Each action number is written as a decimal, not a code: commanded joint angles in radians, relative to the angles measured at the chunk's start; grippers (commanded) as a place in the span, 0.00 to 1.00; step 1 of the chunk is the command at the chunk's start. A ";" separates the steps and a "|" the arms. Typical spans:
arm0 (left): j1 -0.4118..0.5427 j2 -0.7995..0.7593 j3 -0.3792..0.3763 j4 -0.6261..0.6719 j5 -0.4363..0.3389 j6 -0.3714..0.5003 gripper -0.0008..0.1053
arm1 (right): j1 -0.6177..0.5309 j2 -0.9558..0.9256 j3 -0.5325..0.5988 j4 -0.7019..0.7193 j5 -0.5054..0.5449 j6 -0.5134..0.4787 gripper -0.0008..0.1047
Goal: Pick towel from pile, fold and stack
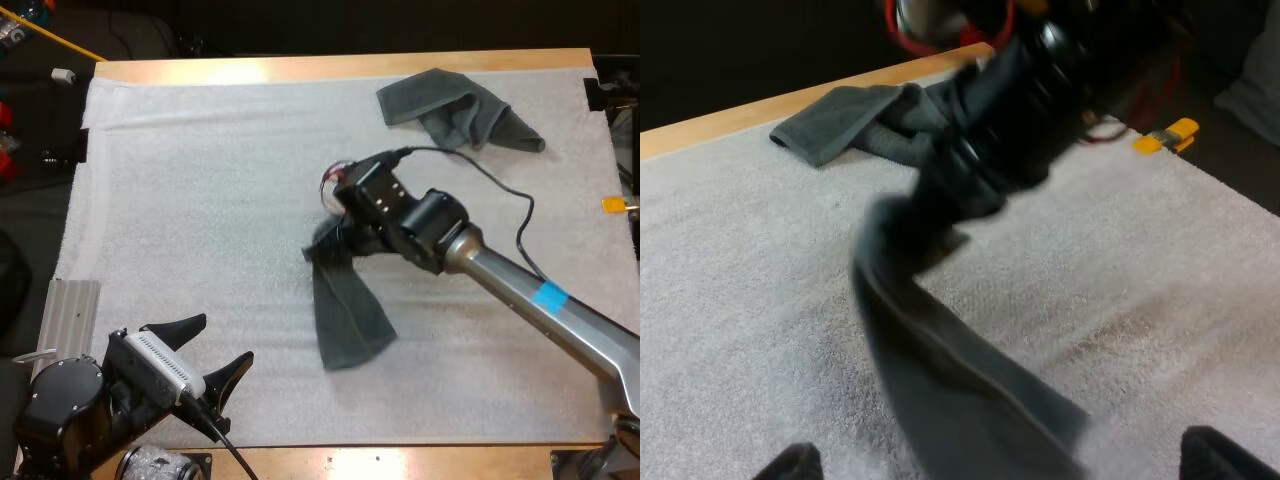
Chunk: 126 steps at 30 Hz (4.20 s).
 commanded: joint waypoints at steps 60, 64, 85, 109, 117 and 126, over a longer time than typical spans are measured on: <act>-0.003 0.001 -0.006 0.000 0.007 -0.007 0.65 | 0.069 0.138 0.178 0.118 0.145 -0.268 0.39; -0.003 0.001 -0.006 0.000 0.007 -0.007 0.65 | 0.069 0.174 0.178 0.089 0.143 -0.268 0.39; -0.003 0.001 -0.006 0.000 0.007 -0.002 0.65 | 0.069 0.025 0.167 0.016 0.242 -0.260 0.01; -0.003 0.001 -0.006 0.006 0.007 -0.002 0.65 | 0.061 -0.210 0.284 0.081 0.313 -0.052 0.01; -0.003 0.001 -0.006 0.042 0.007 -0.002 0.65 | 0.041 -0.212 0.300 0.297 0.577 0.029 0.01; -0.003 0.001 -0.006 0.041 0.007 -0.002 0.65 | 0.009 -0.212 0.383 0.352 0.653 0.010 0.01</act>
